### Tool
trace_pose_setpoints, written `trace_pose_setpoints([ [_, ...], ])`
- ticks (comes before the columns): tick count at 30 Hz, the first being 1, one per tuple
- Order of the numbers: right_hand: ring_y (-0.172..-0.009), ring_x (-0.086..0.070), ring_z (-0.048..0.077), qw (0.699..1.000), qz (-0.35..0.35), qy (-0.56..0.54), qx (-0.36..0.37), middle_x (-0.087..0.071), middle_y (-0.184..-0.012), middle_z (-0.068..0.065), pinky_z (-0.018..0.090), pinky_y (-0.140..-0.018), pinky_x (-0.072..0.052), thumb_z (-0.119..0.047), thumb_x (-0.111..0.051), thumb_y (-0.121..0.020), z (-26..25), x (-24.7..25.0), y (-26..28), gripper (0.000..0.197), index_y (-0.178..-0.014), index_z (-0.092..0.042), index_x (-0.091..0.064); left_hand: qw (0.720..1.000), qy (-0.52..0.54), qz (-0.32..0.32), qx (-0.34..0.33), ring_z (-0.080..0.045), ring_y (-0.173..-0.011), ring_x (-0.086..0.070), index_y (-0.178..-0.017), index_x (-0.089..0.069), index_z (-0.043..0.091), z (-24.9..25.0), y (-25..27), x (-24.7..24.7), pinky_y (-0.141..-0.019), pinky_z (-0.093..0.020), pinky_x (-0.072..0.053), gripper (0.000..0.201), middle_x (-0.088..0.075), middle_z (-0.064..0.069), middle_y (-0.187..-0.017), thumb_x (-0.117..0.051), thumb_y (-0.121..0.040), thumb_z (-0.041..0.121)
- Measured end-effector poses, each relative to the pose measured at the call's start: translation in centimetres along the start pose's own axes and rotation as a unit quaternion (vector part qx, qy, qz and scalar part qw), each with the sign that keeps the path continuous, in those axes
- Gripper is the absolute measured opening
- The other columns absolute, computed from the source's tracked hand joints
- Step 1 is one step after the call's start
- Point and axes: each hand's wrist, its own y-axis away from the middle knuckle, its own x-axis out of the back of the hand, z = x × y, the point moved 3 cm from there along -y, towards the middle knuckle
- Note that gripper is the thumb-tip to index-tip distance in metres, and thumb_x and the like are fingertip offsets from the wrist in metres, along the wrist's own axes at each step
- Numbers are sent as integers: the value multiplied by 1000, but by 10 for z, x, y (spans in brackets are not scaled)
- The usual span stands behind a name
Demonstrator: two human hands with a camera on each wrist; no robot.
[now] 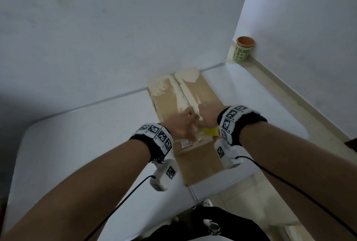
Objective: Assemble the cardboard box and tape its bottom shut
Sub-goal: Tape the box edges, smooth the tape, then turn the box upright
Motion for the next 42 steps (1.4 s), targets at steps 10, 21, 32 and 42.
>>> trace_pose_setpoints([
  [10,-88,-50,22,994,-85,-11,68,-52,-84,4,23,-68,-37,-36,-58,-92,25,1,12,32,-102,-7,-63,997,-51,-49,30,-30,-122,-48,-146,-27,16,10,-50,0,-97,-39,-48,87,-11,-4,-151,-78,-76,27],
  [21,-53,-34,12,992,-125,15,7,-37,-62,-1,23,-49,-29,-50,-59,-88,46,4,20,49,-60,-17,-37,994,-36,-85,57,-32,-135,-34,-154,-5,24,1,-61,-2,-109,-44,-38,114,-1,-3,-154,-83,-72,31],
  [32,-57,-49,20,992,12,-8,-126,-47,-64,1,26,-51,-37,-53,-67,-81,97,-8,35,46,-81,-8,-58,995,-16,-85,58,-30,-138,-32,-154,-6,25,-4,-67,-5,-112,-44,-35,117,0,0,-155,-86,-68,32],
  [42,-126,-47,31,965,-204,-112,-122,-47,-140,16,36,-102,-40,-46,-52,-94,120,-18,46,52,-130,-8,-51,994,-9,-87,58,-30,-138,-32,-154,-6,24,-1,-64,-3,-112,-41,-35,118,1,0,-155,-86,-67,30],
])
